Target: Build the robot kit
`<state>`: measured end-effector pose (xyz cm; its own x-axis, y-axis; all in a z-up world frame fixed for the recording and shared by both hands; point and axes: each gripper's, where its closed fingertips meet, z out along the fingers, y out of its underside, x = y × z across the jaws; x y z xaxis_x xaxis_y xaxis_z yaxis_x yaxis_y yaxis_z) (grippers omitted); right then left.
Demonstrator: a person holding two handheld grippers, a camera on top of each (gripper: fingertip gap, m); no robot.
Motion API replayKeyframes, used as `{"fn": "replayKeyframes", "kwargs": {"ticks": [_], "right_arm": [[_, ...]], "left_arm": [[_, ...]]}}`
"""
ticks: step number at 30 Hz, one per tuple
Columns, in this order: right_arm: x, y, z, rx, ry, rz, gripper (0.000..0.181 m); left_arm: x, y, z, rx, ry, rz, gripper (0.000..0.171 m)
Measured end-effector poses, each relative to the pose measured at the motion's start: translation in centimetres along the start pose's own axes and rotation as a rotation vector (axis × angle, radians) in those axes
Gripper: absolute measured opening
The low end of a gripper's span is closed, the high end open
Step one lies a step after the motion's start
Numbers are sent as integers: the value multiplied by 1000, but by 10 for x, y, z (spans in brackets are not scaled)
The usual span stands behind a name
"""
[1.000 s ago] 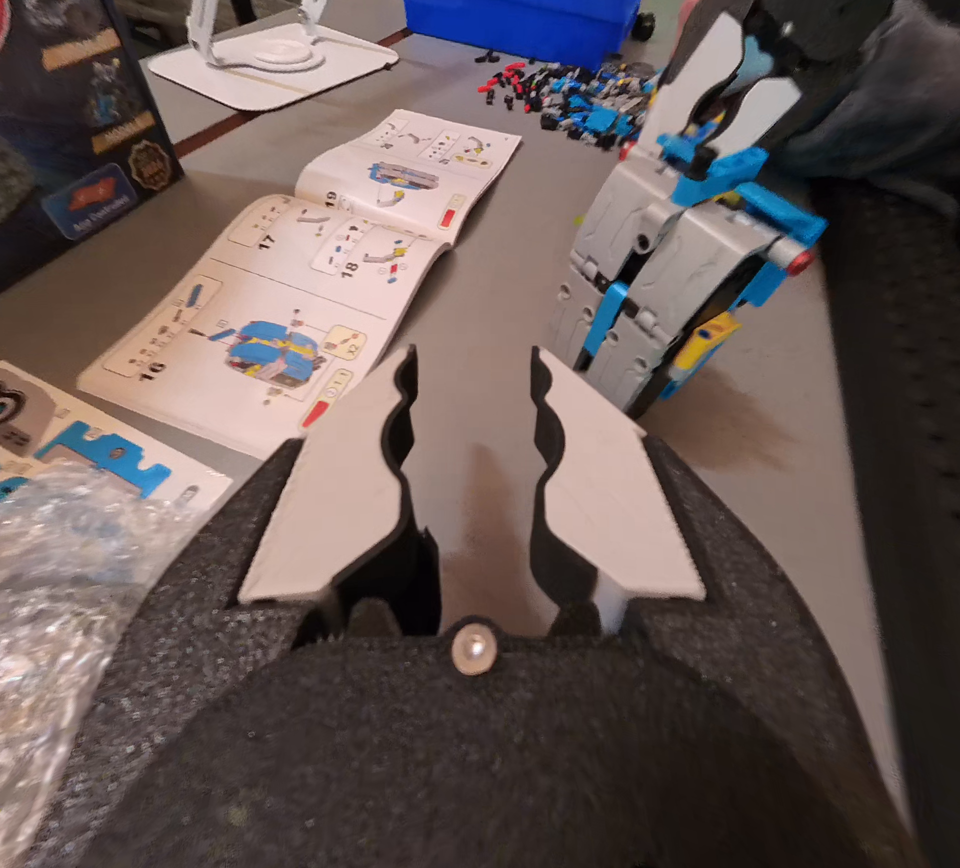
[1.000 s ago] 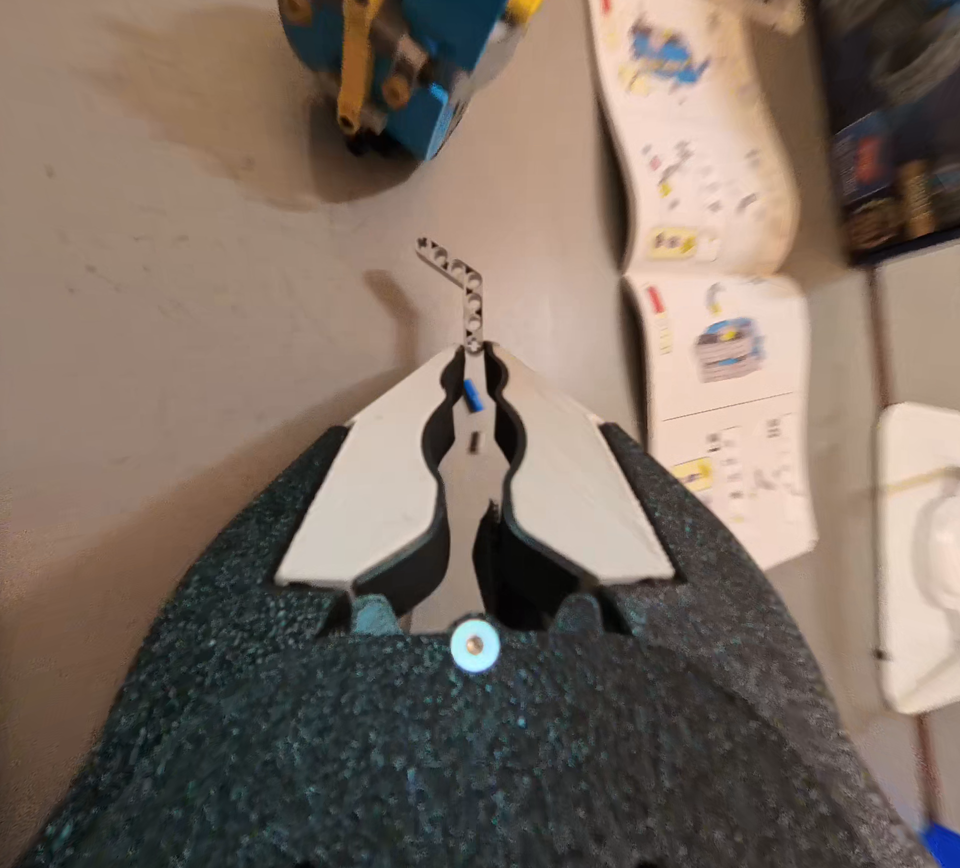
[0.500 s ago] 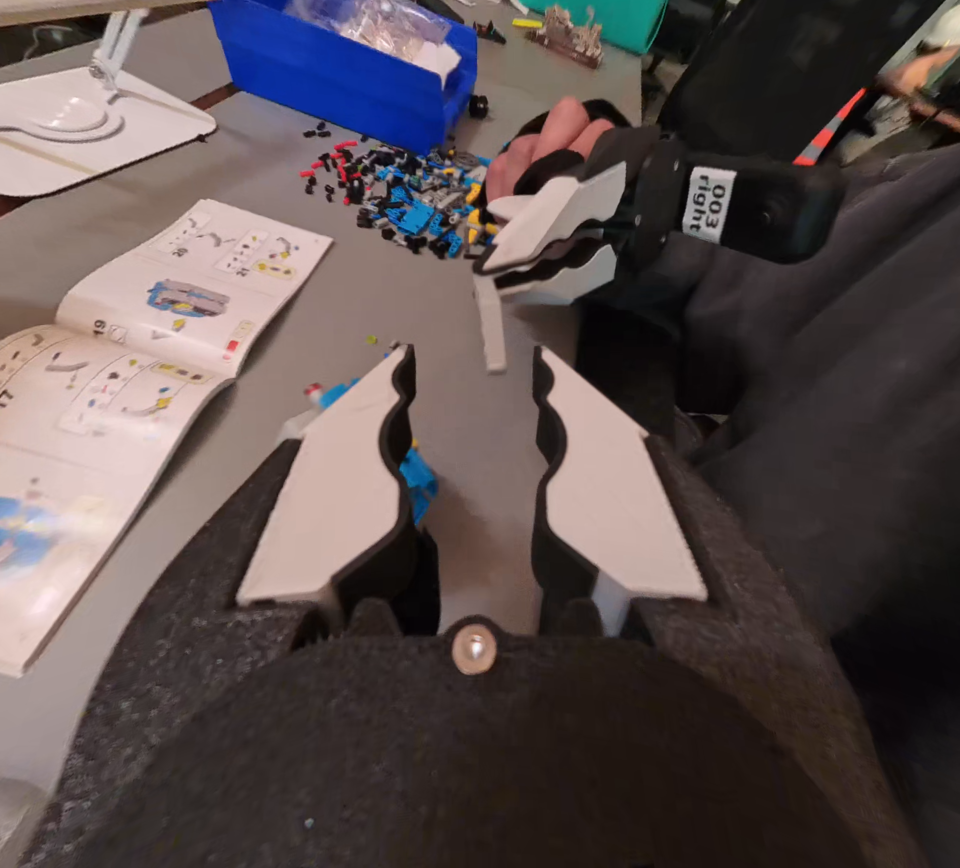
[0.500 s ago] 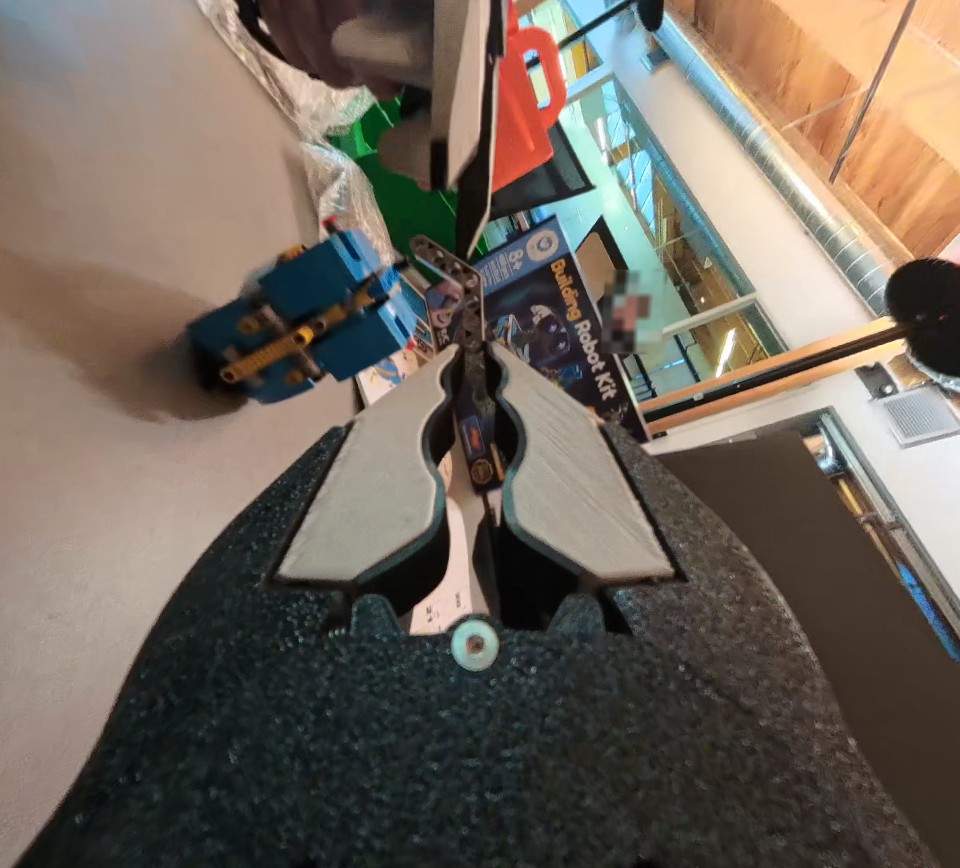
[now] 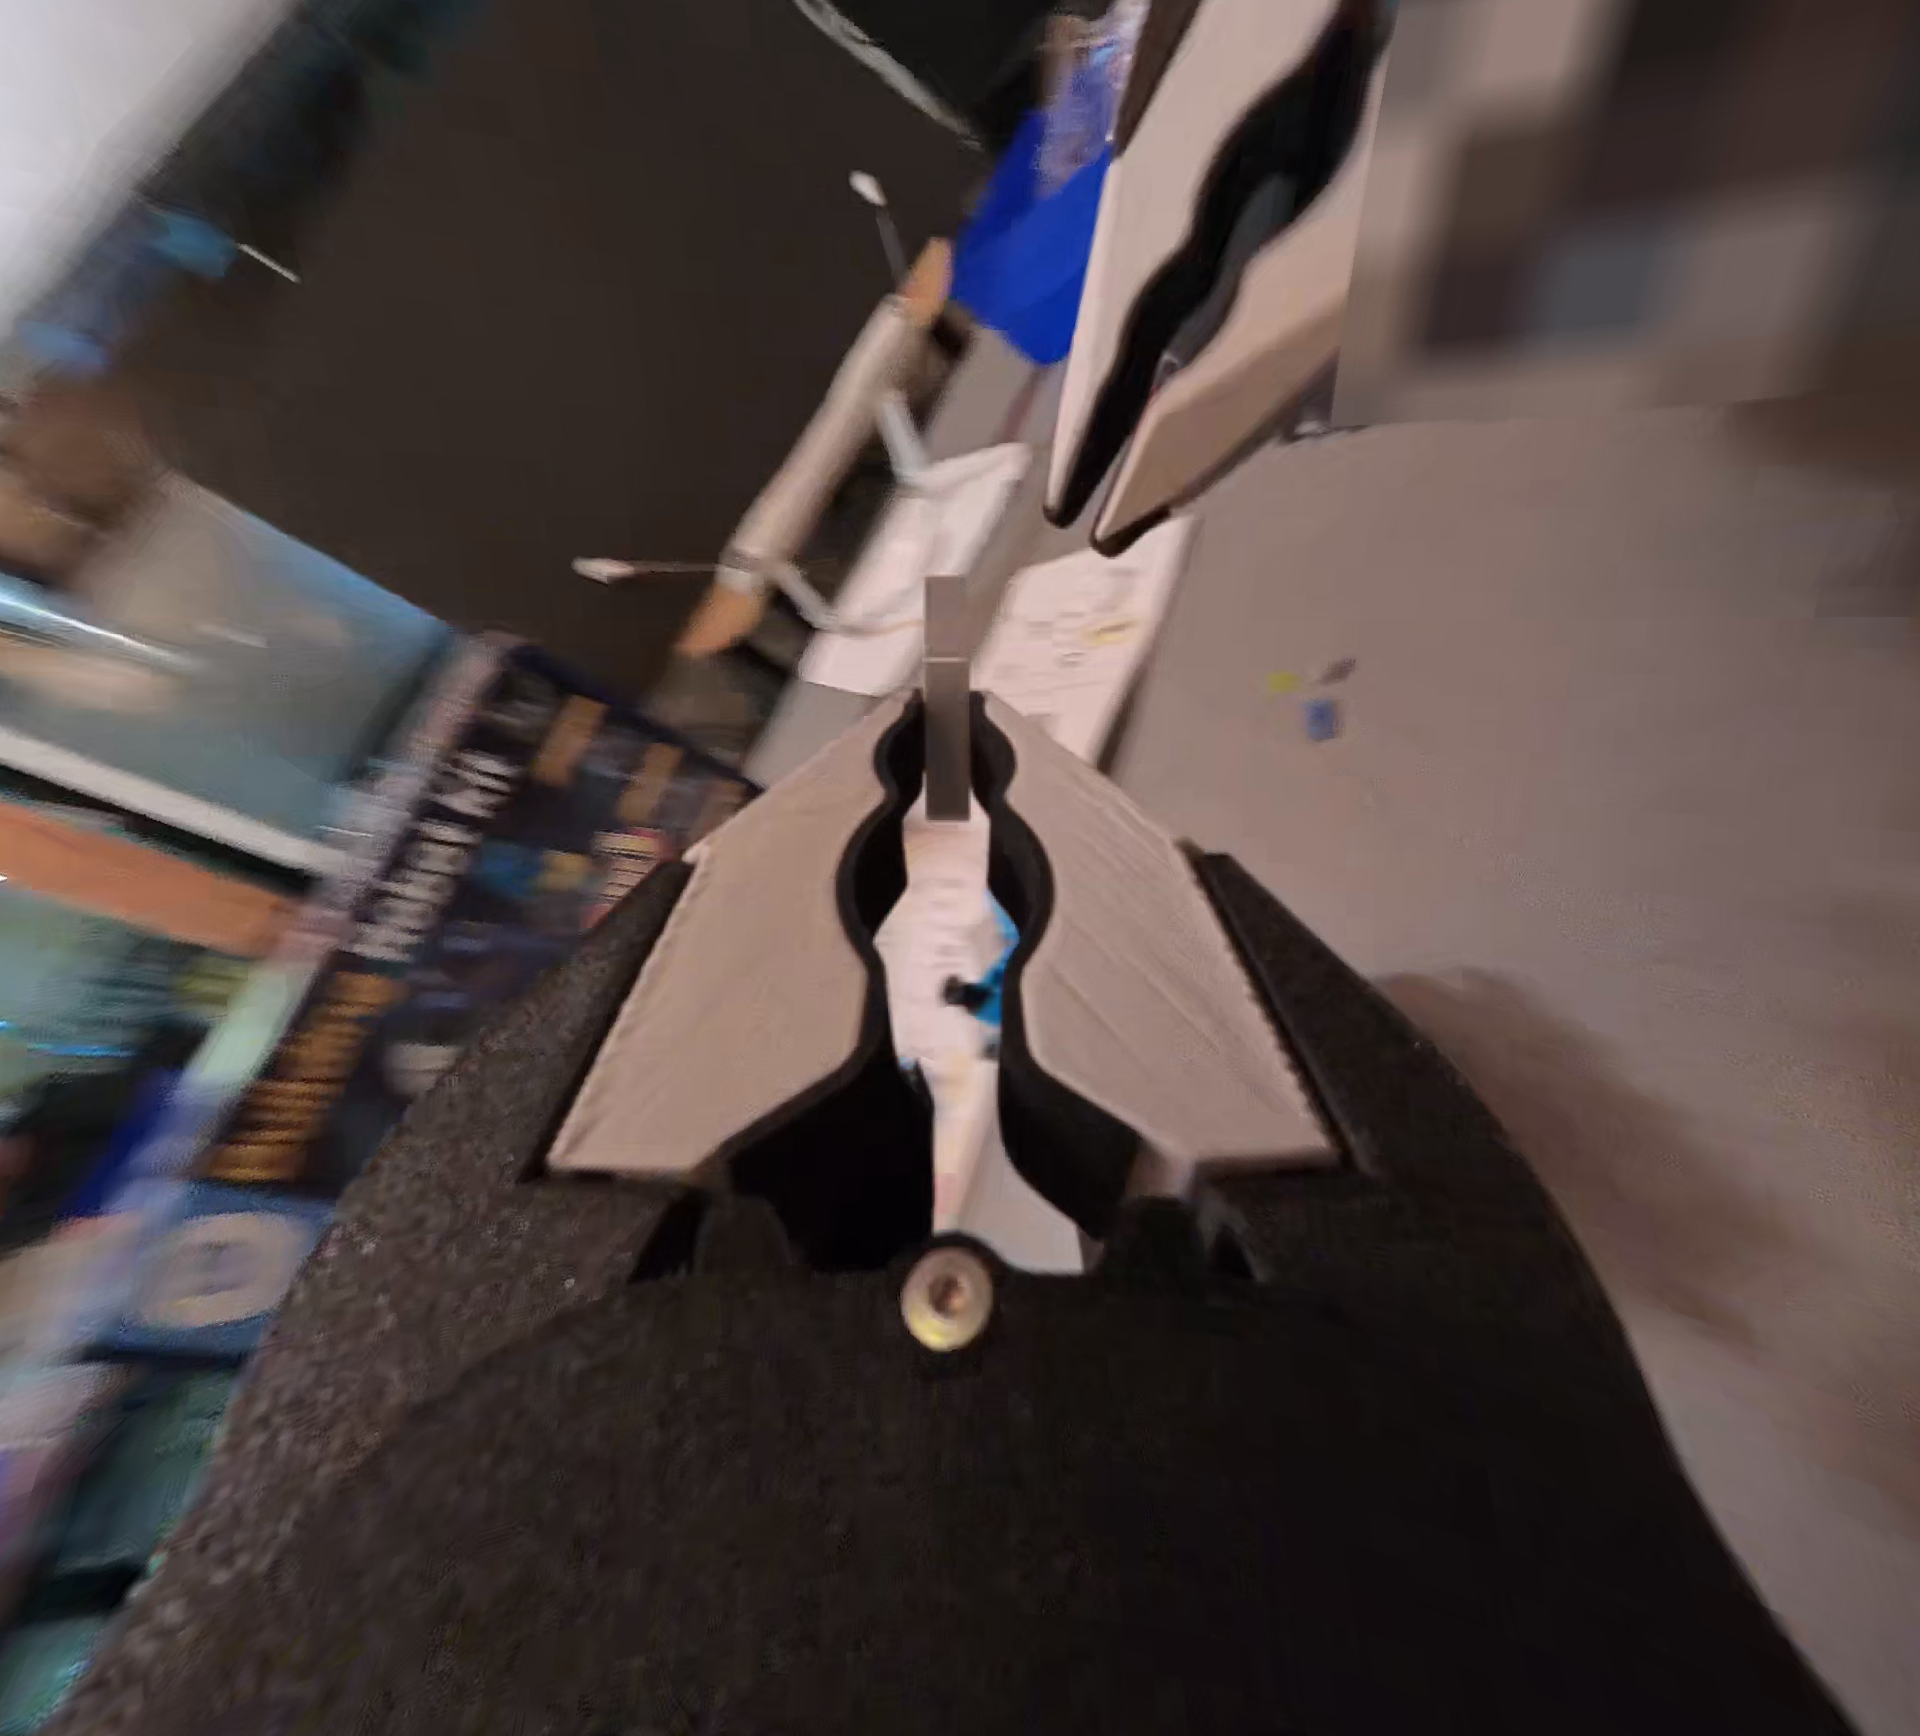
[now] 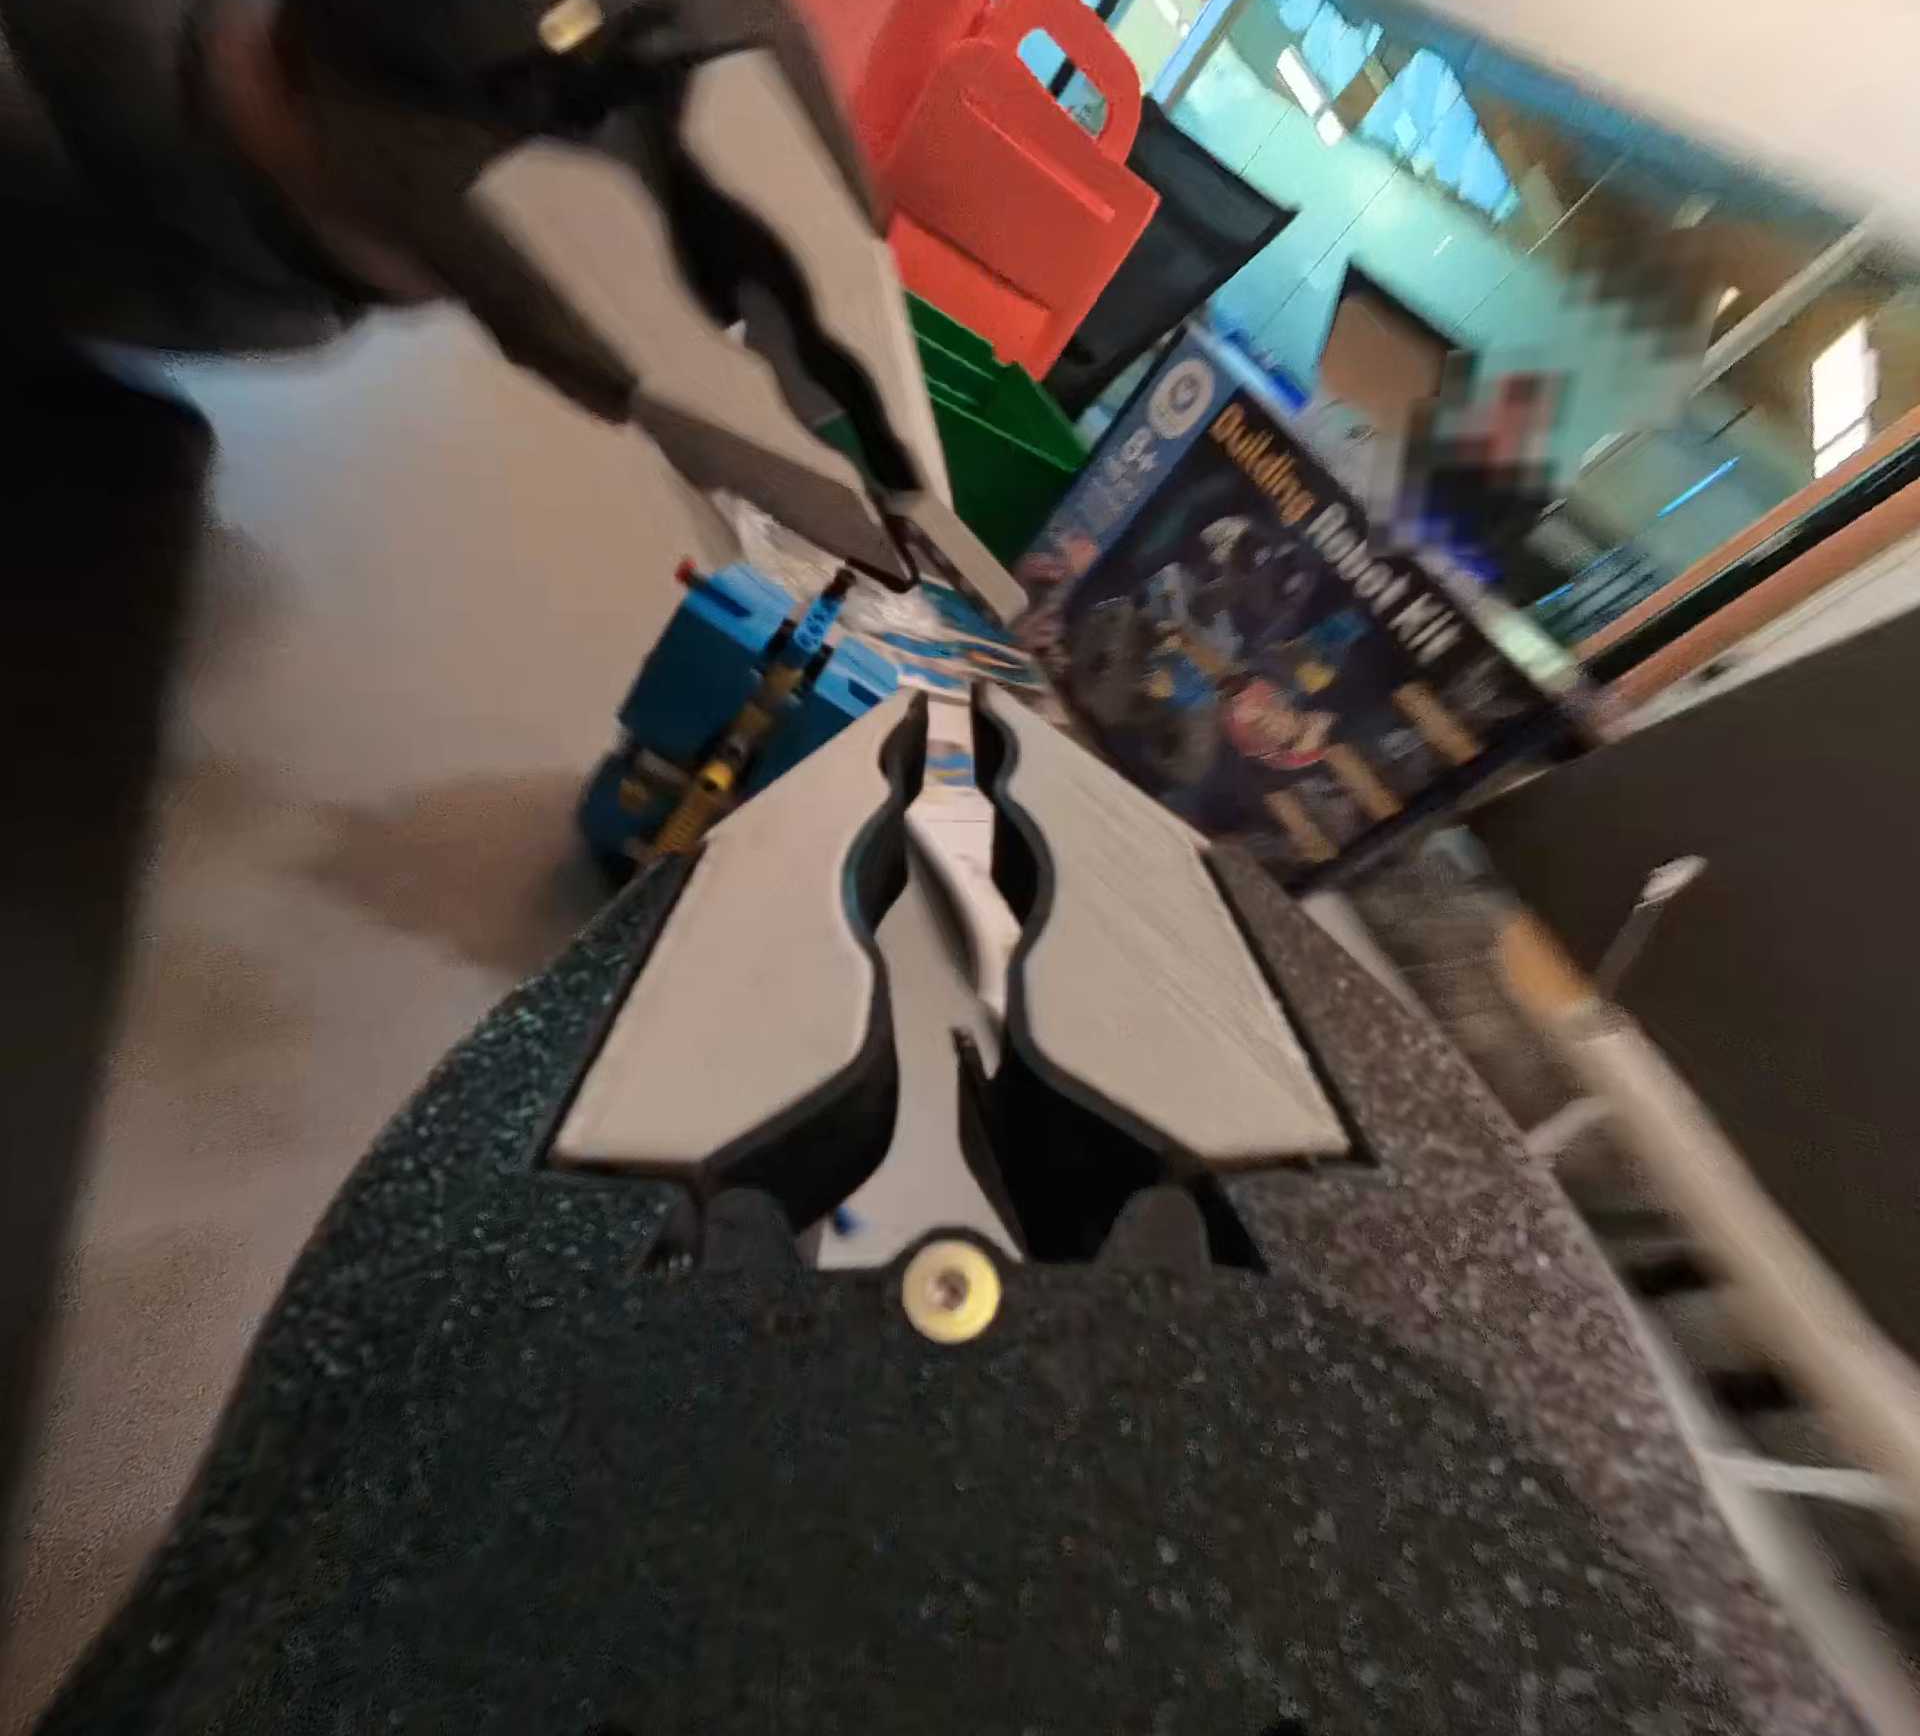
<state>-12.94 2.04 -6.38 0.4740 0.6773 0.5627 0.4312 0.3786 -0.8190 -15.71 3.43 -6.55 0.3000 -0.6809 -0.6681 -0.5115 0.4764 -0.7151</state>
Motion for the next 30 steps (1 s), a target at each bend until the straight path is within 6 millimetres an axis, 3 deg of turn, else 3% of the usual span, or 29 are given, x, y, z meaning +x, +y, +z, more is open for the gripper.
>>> {"fn": "replayKeyframes", "kwargs": {"ticks": [2, 4, 5, 6, 9, 11, 19, 26, 30], "right_arm": [[-1, 1, 6, 29, -148, 359, 6], [-12, -22, 1, 173, -460, 762, 24], [-14, -44, -12, 312, -657, 929, 31], [-6, -55, -16, 411, -740, 1093, 33], [4, -58, -21, 522, -885, 1314, 28], [4, -54, -19, 514, -901, 1368, 44], [-4, -56, -12, 556, -888, 1355, 34], [-3, -63, -18, 615, -890, 1323, 7], [-2, -62, -19, 606, -885, 1301, 6]], "left_arm": [[-9, -3, -4, 17, -208, 269, 7], [-2, -12, -9, 55, -331, 478, 7], [2, -20, -12, 93, -375, 536, 6], [5, -27, -16, 129, -413, 566, 6], [1, -39, -24, 187, -501, 584, 7], [-5, -44, -29, 223, -545, 551, 6], [-4, -52, -31, 269, -580, 453, 6], [6, -50, -26, 271, -547, 405, 6], [9, -50, -24, 276, -521, 364, 7]]}}
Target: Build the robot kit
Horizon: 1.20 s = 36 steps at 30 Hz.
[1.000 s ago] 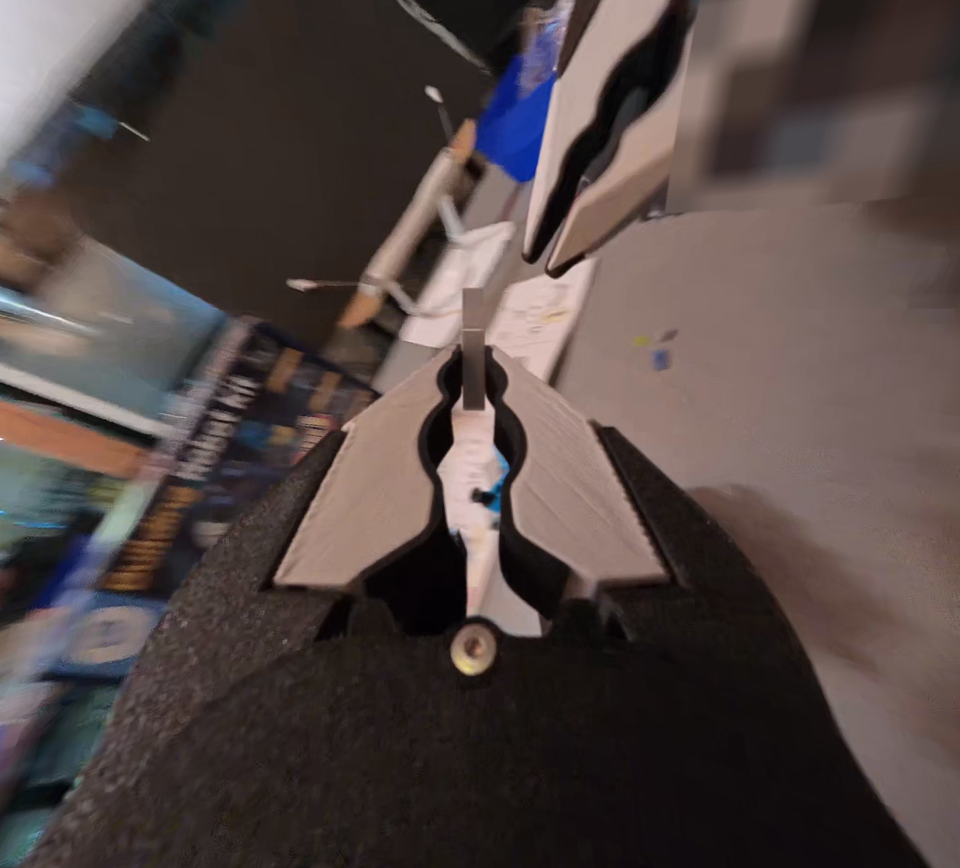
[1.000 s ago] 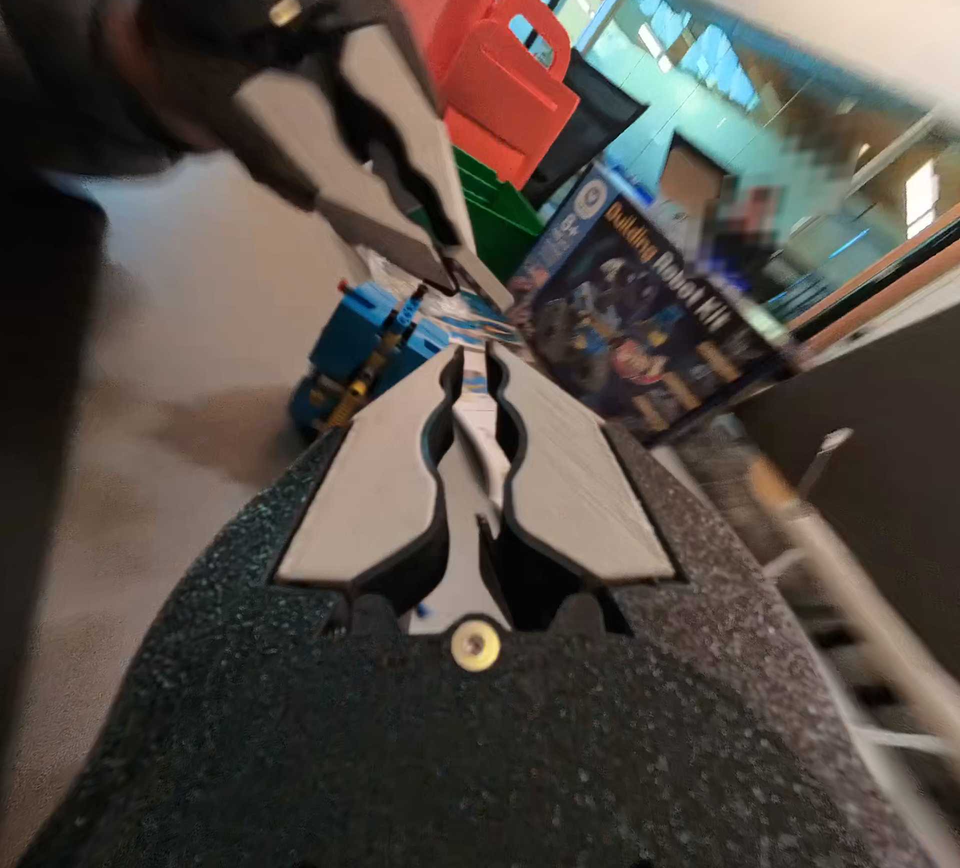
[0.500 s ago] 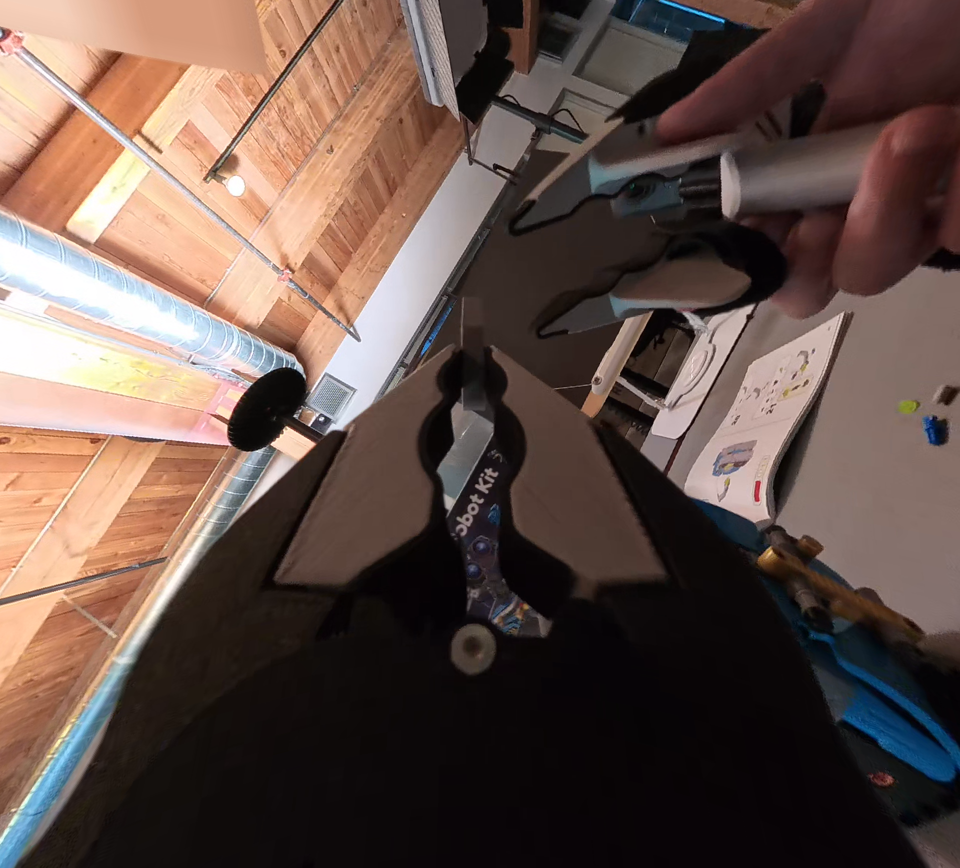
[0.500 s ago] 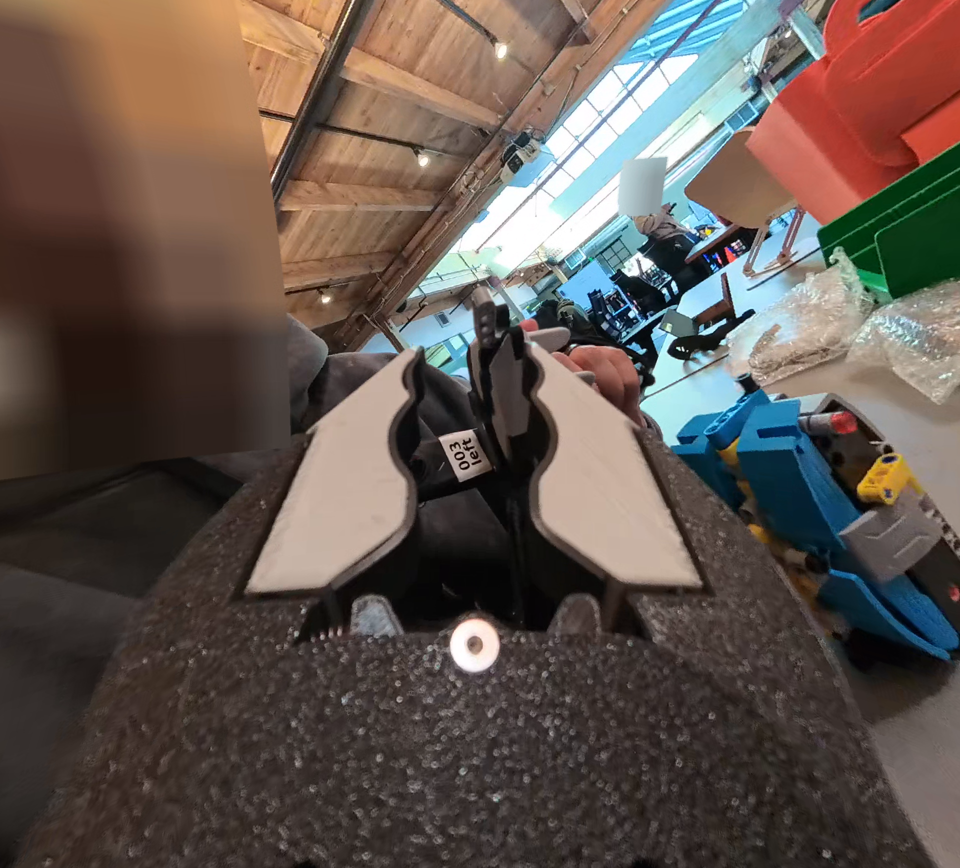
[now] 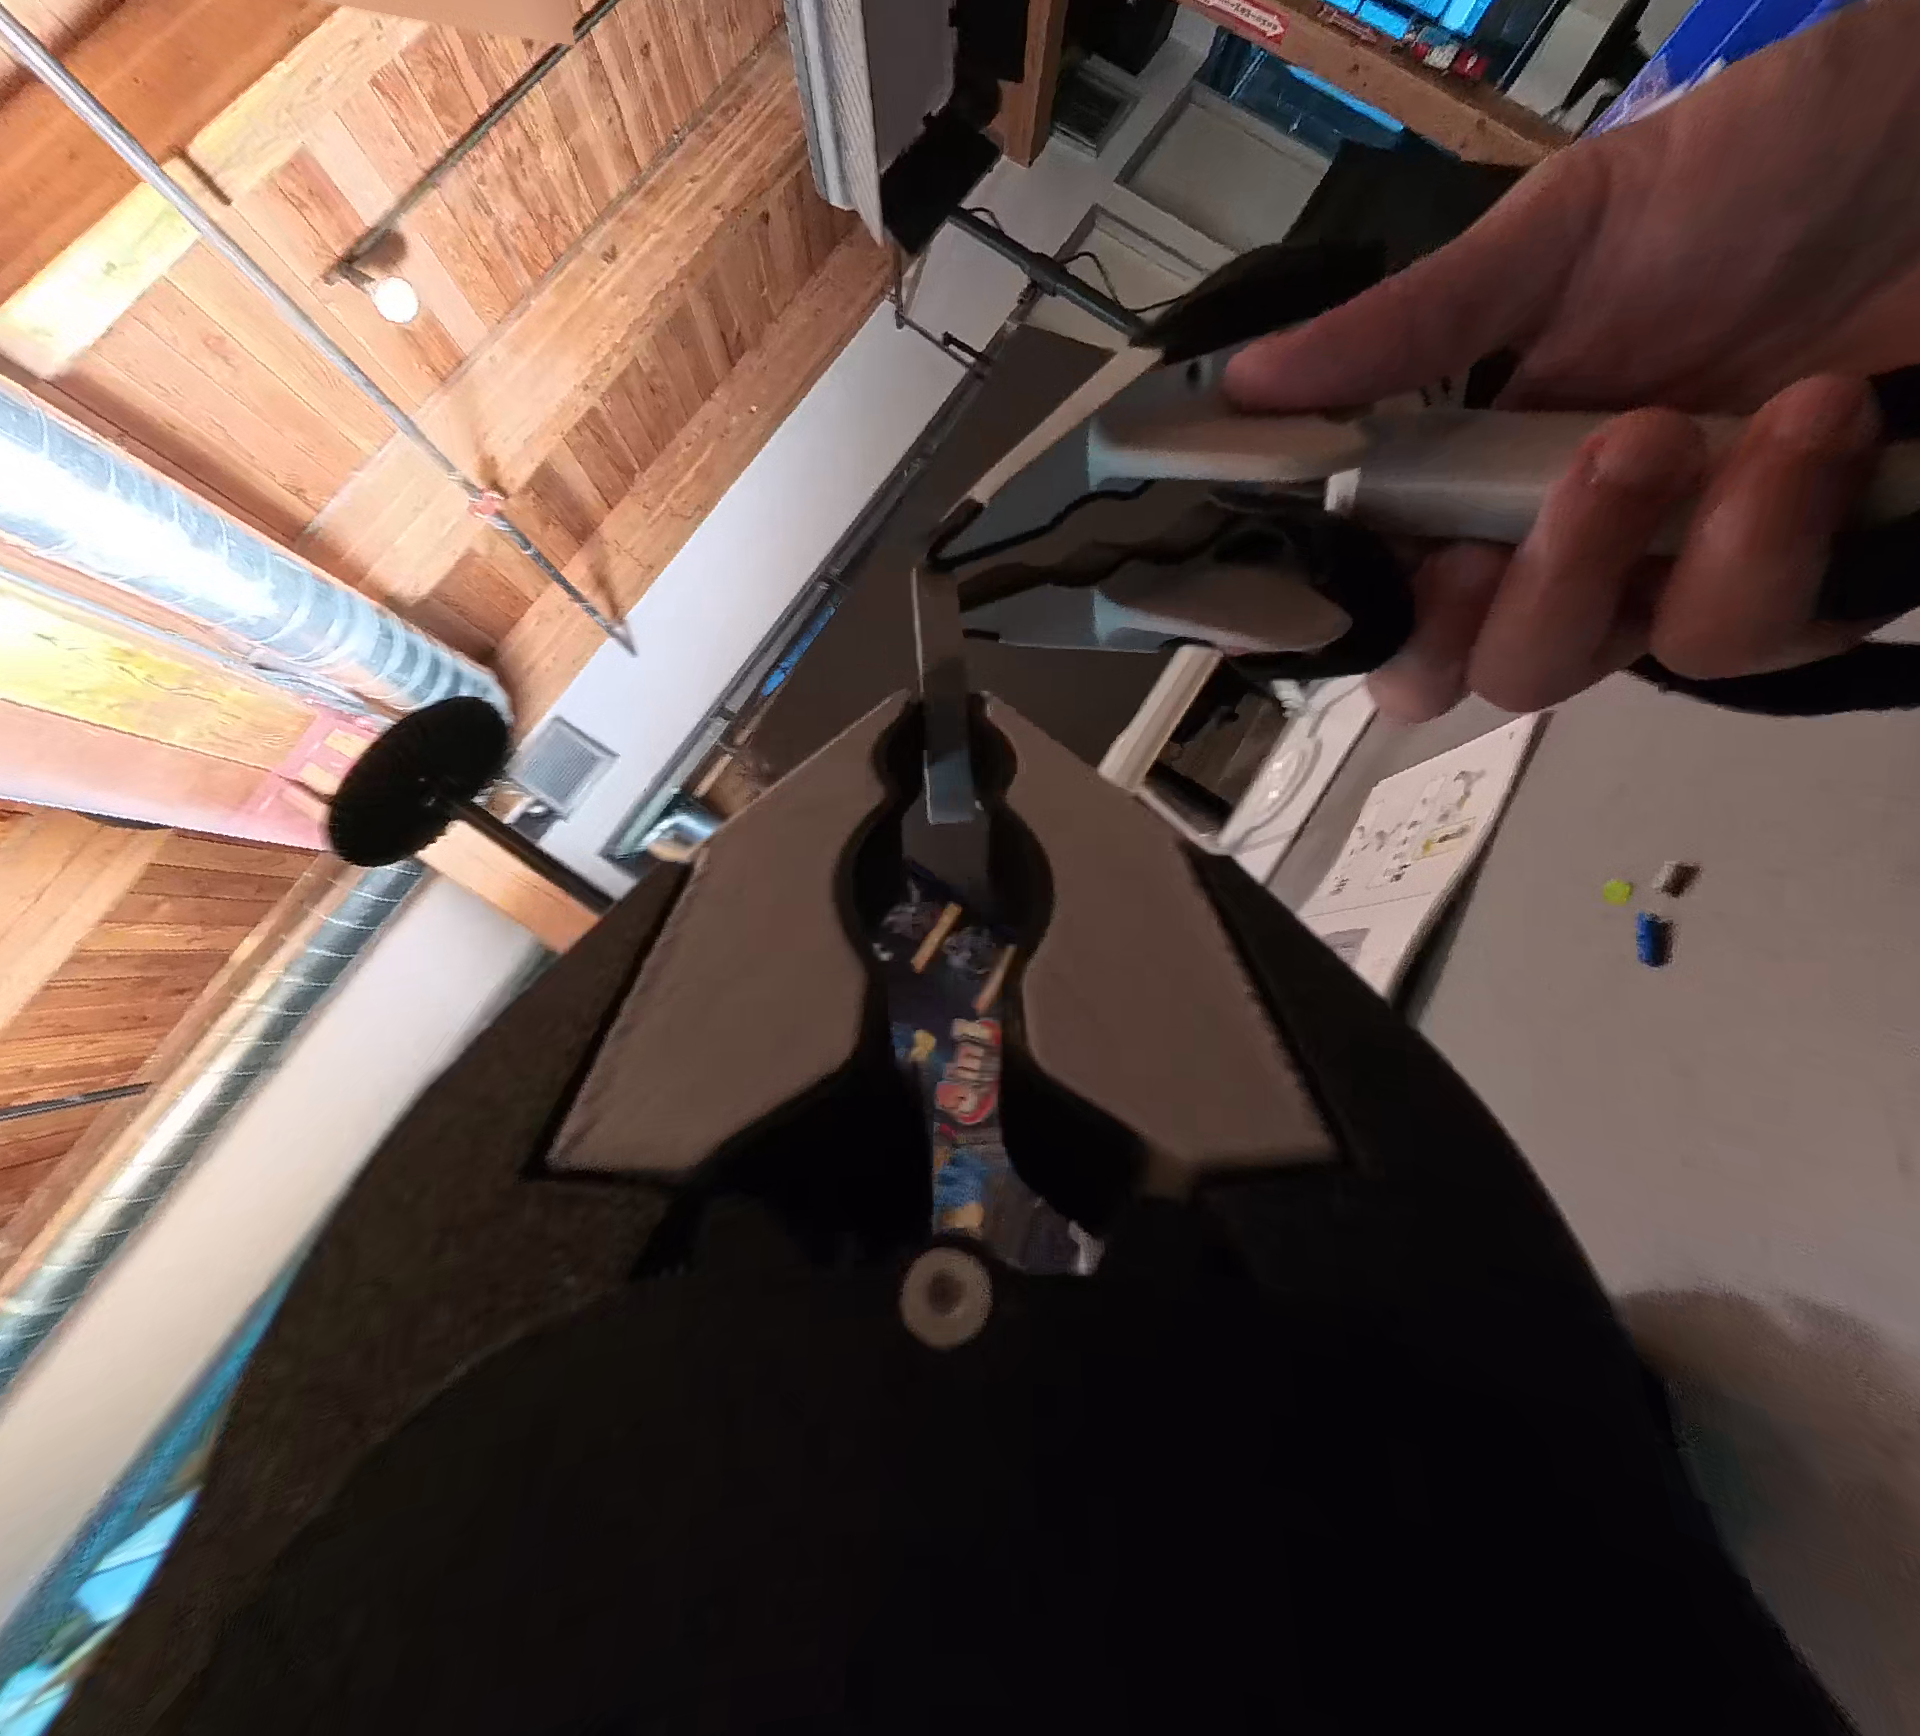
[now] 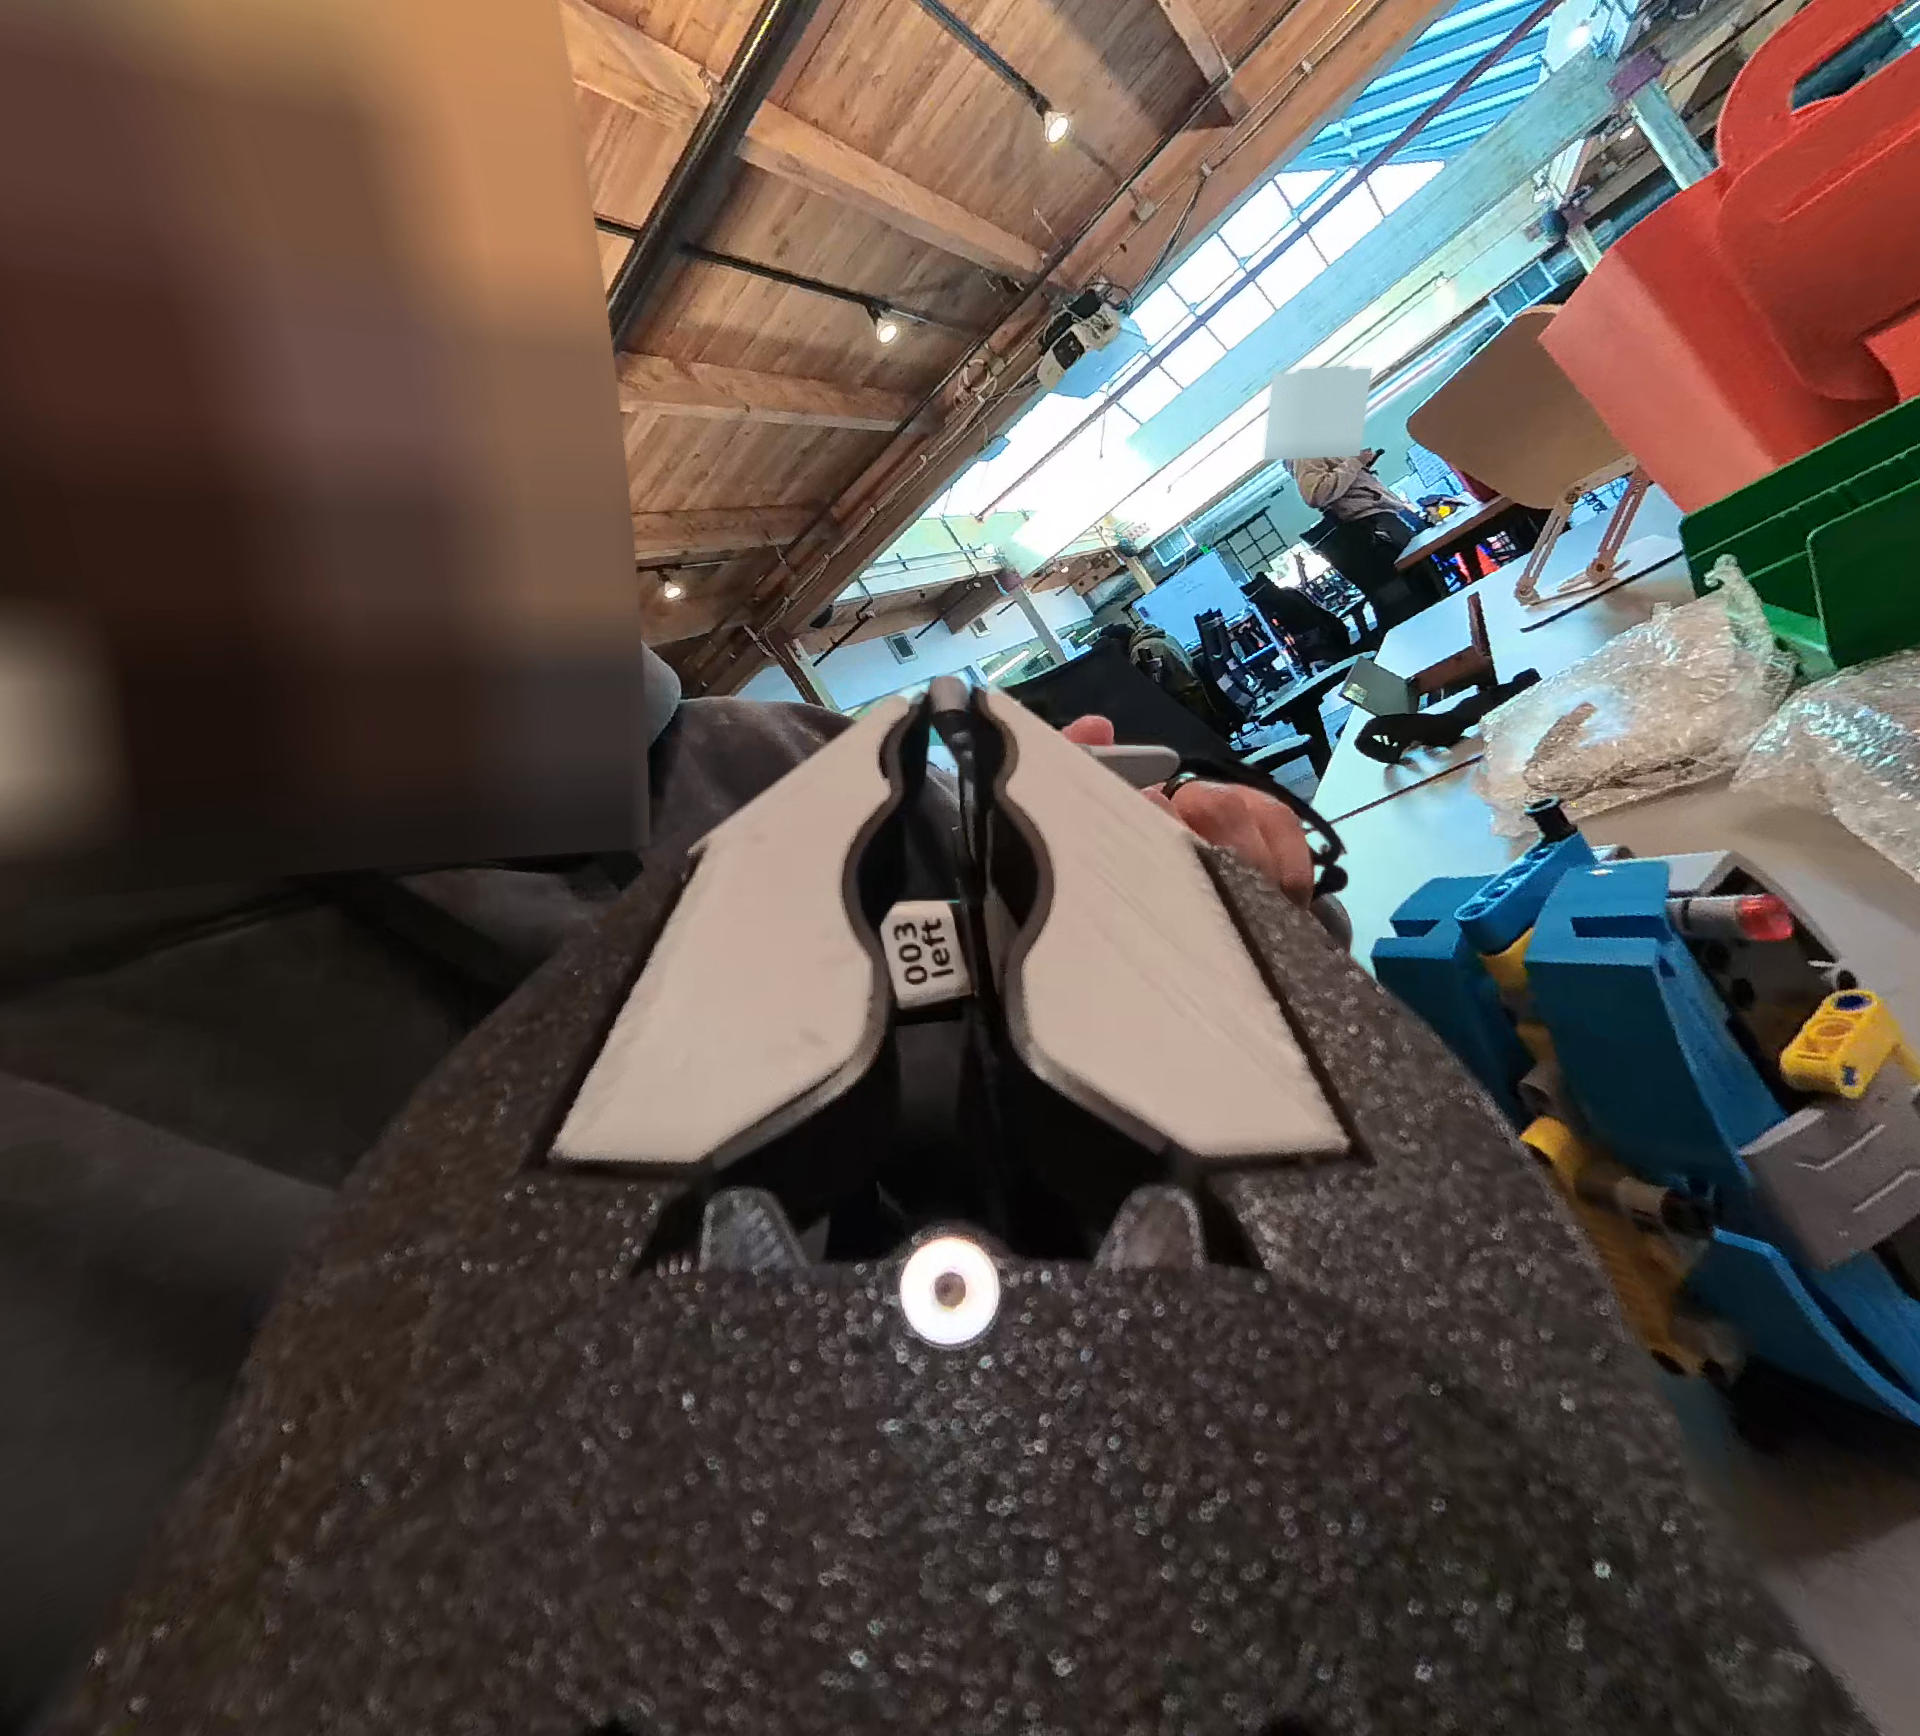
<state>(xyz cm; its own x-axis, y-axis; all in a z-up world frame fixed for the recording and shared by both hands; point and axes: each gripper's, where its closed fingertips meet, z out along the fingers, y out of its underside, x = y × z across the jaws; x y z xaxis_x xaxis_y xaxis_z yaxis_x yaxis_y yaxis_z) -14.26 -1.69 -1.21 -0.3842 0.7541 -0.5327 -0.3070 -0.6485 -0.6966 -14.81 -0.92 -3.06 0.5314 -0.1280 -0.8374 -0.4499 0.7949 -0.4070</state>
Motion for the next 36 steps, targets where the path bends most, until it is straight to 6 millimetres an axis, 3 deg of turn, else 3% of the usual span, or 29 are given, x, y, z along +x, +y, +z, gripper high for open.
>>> {"fn": "replayKeyframes", "kwargs": {"ticks": [3, 7, 11, 14, 20, 23, 28, 32, 36], "right_arm": [[3, 0, -4, -27, 26, -21, 6], [10, -3, -13, -63, 110, -90, 6], [16, 3, -18, -170, 216, -197, 6], [9, 8, -13, -207, 203, -232, 6], [10, 25, -7, -298, 214, -276, 7], [15, 23, -9, -298, 253, -300, 7], [31, 2, -29, -238, 383, -317, 6], [46, -11, -42, -161, 440, -240, 6], [58, -11, -46, -113, 478, -151, 6]], "left_arm": [[12, -2, -1, 7, 115, -133, 11], [29, 8, -1, -120, 333, -356, 23], [26, 0, -11, -174, 504, -640, 24], [23, -1, -15, -217, 612, -826, 26], [28, -11, -22, -218, 789, -1067, 26], [23, -7, -19, -202, 790, -1069, 26], [-2, 28, -1, -206, 699, -1021, 27], [11, 23, 3, -205, 769, -1013, 35], [28, 31, 18, -263, 605, -803, 36]]}}
